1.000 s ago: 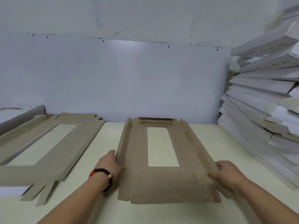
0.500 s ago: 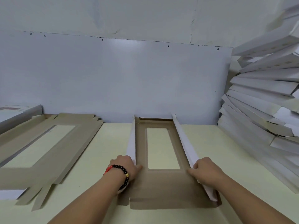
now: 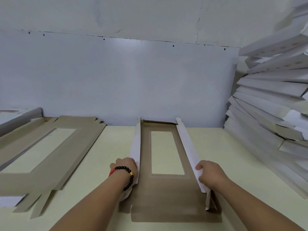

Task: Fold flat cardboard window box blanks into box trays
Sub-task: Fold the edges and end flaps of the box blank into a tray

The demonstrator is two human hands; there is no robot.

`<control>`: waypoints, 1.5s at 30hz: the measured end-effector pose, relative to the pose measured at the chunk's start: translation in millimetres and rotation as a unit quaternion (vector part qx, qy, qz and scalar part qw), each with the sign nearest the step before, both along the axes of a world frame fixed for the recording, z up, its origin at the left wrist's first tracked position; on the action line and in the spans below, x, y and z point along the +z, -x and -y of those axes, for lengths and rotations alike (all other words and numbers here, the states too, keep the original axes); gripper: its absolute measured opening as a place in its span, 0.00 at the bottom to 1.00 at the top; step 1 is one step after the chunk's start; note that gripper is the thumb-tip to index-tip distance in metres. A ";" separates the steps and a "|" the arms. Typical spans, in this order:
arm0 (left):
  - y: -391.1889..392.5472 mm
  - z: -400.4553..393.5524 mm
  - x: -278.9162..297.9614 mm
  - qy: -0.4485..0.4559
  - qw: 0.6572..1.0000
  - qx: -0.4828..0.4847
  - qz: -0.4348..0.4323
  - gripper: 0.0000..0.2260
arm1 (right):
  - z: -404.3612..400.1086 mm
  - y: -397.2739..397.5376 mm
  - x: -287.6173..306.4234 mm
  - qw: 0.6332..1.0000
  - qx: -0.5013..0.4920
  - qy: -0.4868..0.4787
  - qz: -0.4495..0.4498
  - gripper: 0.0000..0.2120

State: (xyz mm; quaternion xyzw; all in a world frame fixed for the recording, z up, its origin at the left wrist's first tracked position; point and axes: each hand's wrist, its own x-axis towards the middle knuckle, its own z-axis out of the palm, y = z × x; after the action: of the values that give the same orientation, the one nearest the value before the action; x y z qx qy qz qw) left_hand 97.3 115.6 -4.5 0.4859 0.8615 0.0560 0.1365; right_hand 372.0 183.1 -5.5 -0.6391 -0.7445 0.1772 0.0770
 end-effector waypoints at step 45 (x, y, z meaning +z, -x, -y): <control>51.8 48.5 -8.2 -0.053 0.917 -0.332 0.216 0.07 | 32.9 -49.5 10.7 0.918 0.354 -0.117 0.136 0.29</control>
State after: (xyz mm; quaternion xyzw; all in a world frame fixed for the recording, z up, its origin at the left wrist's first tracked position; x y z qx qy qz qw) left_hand 45.5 67.0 -12.7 0.7261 0.5962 0.1566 0.3045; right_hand 421.5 150.2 5.2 -0.3382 -0.9407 0.0161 -0.0189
